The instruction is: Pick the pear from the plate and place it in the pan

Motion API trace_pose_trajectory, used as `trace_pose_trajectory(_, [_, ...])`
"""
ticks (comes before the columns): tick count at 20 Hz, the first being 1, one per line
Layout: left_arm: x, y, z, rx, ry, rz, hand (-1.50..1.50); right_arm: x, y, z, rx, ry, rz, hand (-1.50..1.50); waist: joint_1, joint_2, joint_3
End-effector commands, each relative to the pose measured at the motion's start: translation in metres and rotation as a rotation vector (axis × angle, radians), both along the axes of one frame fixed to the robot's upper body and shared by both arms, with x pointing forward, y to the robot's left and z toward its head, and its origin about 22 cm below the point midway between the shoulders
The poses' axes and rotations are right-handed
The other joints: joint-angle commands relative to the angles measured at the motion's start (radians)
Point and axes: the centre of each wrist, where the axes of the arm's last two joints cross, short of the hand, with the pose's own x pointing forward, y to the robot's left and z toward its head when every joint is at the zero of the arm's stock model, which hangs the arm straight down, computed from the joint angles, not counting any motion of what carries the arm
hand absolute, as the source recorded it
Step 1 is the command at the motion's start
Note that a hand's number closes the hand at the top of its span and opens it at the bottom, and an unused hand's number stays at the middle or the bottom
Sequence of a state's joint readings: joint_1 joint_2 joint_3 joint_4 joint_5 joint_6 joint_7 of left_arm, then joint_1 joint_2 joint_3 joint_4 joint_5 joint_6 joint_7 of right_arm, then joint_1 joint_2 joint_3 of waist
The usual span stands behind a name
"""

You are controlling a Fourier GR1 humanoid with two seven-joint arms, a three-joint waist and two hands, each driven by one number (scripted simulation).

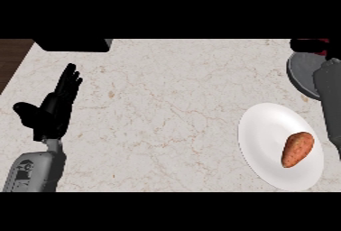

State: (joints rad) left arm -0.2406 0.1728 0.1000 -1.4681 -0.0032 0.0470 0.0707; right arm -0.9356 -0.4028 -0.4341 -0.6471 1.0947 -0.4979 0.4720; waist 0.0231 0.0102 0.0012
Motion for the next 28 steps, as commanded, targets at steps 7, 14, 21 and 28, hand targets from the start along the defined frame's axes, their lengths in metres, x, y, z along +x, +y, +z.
trace_pose_trajectory(7, [0.004, -0.001, 0.002, -0.001, -0.012, -0.043, 0.0, -0.047, -0.111, -0.036, -0.156, 0.077, -0.16, 1.5, 0.024, 0.014, 0.002])
trace_pose_trajectory(14, [0.006, -0.016, -0.006, -0.01, -0.009, -0.05, 0.0, -0.07, -0.134, -0.063, -0.083, 0.062, -0.192, 1.5, 0.045, 0.031, 0.007])
trace_pose_trajectory(21, [0.011, -0.01, 0.016, -0.001, -0.039, -0.04, 0.0, -0.07, -0.13, -0.075, 0.325, 0.068, -0.063, -1.5, 0.048, 0.025, 0.013])
trace_pose_trajectory(28, [0.006, -0.012, 0.011, -0.011, -0.028, -0.066, 0.0, -0.087, -0.143, -0.087, 0.296, -0.01, -0.014, -1.5, 0.064, 0.03, 0.011])
